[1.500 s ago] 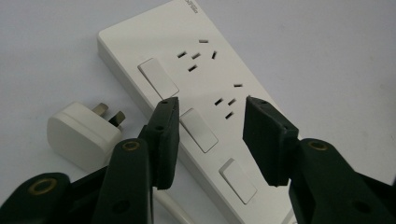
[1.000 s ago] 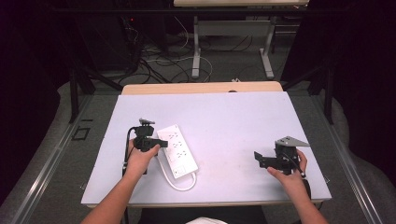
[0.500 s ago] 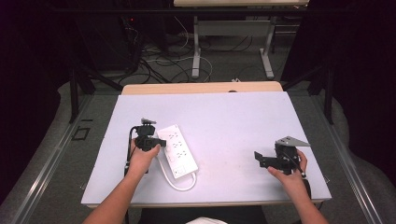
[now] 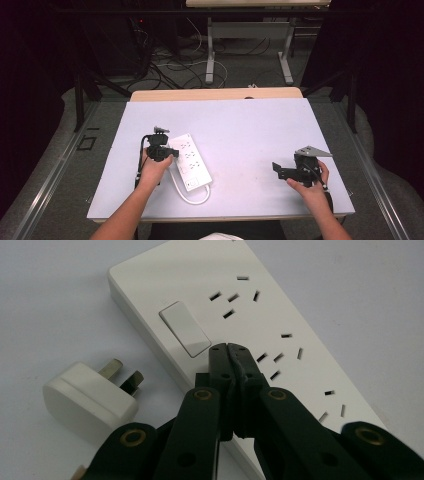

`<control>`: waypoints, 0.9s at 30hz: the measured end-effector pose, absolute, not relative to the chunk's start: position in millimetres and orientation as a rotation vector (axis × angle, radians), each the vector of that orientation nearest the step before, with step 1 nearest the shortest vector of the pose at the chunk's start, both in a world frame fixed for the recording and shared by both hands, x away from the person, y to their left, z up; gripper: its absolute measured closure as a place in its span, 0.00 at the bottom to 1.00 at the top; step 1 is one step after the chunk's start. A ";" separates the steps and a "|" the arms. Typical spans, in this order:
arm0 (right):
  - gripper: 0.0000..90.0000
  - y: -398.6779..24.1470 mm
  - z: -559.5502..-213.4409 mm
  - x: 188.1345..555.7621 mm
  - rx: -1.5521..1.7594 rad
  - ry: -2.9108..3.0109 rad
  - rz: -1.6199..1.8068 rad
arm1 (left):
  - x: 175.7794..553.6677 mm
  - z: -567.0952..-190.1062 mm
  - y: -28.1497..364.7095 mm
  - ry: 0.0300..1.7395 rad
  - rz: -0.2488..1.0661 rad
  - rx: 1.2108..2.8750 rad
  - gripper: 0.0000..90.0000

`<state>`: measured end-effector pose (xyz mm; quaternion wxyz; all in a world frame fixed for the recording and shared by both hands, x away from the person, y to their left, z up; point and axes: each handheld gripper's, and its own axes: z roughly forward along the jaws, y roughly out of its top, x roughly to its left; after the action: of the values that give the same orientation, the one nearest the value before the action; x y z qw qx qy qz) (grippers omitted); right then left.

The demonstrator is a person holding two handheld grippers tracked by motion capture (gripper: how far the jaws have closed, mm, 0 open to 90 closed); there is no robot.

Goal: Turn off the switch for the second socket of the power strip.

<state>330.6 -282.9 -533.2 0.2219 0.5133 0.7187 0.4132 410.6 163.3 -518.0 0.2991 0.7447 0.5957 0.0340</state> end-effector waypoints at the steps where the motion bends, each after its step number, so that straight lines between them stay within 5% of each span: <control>1: 0.08 -282.9 -533.1 330.5 1.421 1.985 1.143 | 410.6 -518.0 163.3 1.582 0.090 1.978 1.00; 27: 0.08 -283.5 -532.9 330.5 1.418 1.989 1.150 | 412.7 -520.7 162.5 1.582 0.155 1.989 1.00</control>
<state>330.5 -283.5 -532.9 0.2190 0.5124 0.7190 0.4155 412.7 162.5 -520.7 0.2935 0.7467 0.5941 0.0580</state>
